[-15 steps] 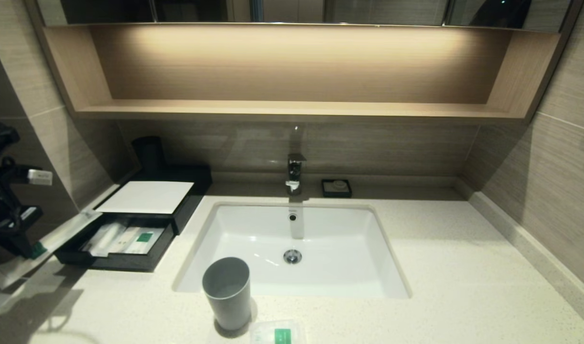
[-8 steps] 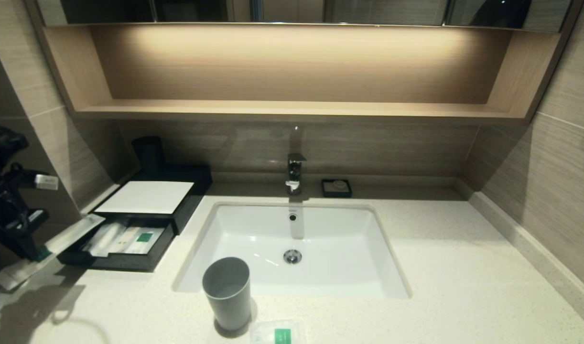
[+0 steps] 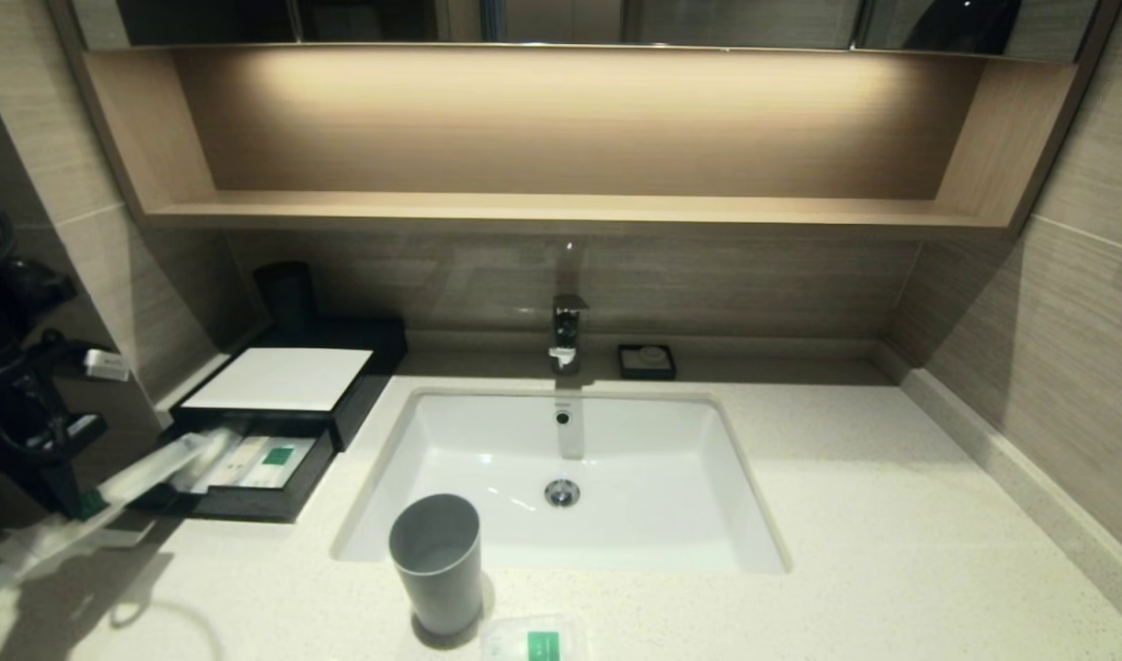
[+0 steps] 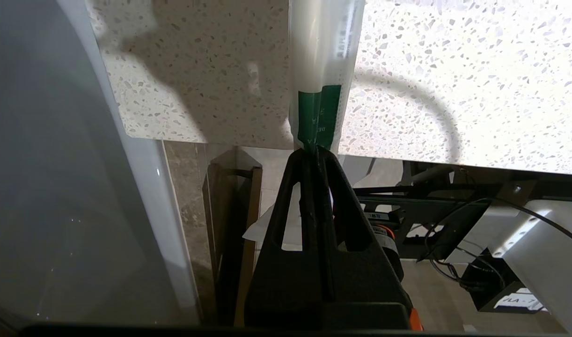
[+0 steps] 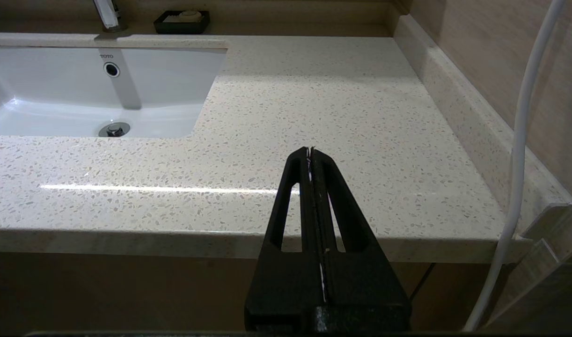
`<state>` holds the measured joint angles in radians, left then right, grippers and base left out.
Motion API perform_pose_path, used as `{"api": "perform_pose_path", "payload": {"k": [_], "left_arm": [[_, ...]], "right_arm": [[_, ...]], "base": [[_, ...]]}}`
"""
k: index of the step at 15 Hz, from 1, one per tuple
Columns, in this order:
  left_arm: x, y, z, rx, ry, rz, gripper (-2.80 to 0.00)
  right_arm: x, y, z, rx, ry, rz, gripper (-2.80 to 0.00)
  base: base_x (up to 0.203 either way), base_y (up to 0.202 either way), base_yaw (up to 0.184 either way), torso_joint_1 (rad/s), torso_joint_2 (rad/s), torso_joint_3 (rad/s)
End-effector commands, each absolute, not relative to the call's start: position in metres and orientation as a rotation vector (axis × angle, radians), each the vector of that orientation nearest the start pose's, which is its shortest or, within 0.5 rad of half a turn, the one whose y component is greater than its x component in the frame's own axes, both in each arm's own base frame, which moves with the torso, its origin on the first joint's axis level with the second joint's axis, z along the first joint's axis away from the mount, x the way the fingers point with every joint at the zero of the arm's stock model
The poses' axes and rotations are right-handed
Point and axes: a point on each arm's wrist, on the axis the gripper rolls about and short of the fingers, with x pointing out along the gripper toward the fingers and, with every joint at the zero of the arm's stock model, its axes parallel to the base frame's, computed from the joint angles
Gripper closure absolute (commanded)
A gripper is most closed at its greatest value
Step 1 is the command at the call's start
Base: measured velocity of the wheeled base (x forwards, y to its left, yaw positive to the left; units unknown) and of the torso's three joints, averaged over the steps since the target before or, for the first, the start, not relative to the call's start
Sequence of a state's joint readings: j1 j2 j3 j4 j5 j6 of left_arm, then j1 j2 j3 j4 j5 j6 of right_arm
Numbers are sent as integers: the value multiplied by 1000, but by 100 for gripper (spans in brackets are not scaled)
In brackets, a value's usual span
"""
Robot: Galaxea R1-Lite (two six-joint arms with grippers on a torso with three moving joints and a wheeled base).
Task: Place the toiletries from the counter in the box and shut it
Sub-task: Place the bathroom toiletry into the drawer
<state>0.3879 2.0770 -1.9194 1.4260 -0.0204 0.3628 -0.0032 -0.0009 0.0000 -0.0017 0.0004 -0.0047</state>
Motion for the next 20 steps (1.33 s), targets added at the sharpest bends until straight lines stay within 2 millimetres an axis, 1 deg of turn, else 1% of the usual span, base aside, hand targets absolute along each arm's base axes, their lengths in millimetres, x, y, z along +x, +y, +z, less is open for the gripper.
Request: {"api": "perform_pose_path", "payload": {"k": [1,4,10,14,20], "left_arm": [[308,122,204,-31,1575,-8,0],[314,124,199,-26,1562,-5,0],[322,126,194,-17,1531,7,0],[330,129,185,-15,1525,9,0],[339,125,182,-3,1482,18,0]], "right_arm": [[-23,0,75,-5,0,-3,0],[-23,0,75,-5,0,-2,0],[-23,0,75,-5,0,-2,0],[-23,0,75,-5,-1,-2,0],[-23,0,75,-5,0,-2,0]], "base": [[0,0,0,0,0,0],[0,0,0,0,0,0],[0,0,0,0,0,0],[0,0,0,0,0,0],[0,0,0,0,0,0]]}}
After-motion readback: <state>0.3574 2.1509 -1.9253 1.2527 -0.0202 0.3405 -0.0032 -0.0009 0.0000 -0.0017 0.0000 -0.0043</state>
